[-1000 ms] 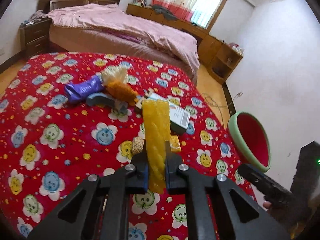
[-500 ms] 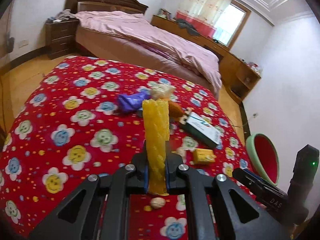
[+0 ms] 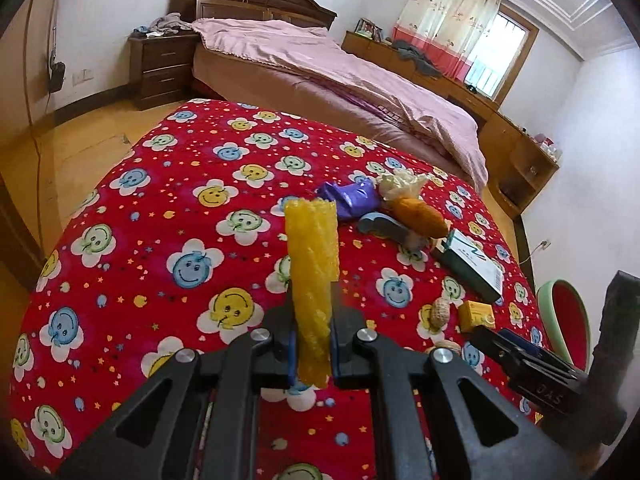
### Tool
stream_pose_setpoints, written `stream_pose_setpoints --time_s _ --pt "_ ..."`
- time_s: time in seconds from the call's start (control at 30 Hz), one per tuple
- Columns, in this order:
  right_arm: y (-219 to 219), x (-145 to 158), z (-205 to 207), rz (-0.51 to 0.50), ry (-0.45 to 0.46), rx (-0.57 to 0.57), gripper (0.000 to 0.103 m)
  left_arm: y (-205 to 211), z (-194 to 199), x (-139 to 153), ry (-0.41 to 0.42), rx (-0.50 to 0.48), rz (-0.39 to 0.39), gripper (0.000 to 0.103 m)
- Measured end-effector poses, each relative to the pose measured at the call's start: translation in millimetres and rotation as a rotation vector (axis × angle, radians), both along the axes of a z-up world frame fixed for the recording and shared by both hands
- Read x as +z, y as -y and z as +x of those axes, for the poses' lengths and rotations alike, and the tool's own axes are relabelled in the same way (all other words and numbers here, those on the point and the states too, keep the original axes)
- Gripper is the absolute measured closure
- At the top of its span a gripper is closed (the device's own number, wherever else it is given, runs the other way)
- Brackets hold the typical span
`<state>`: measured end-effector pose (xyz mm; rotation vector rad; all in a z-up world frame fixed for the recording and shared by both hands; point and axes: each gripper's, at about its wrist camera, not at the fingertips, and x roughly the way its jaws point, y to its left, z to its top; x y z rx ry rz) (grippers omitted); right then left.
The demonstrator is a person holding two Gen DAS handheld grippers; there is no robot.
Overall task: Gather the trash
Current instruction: 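Reach the right gripper to the yellow snack box and grasp it while the left holds the foam sheet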
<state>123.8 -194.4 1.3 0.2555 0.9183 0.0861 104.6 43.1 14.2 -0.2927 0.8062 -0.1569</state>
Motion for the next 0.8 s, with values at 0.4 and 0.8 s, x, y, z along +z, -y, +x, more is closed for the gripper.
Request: stream_pose_setpoints --time_s 0.4,0.8 --pt "-5.0 -6.8 9.9 -0.074 0.016 -0.015 0.057 0.3 1.6 -2.9 -0.006 -0.005 -0.001 0.092" --pt "11.0 -4.4 -2.9 0.006 0.018 -0.030 0.059 10.4 -7.7 8.9 0.016 -0.032 -0.002 0.092"
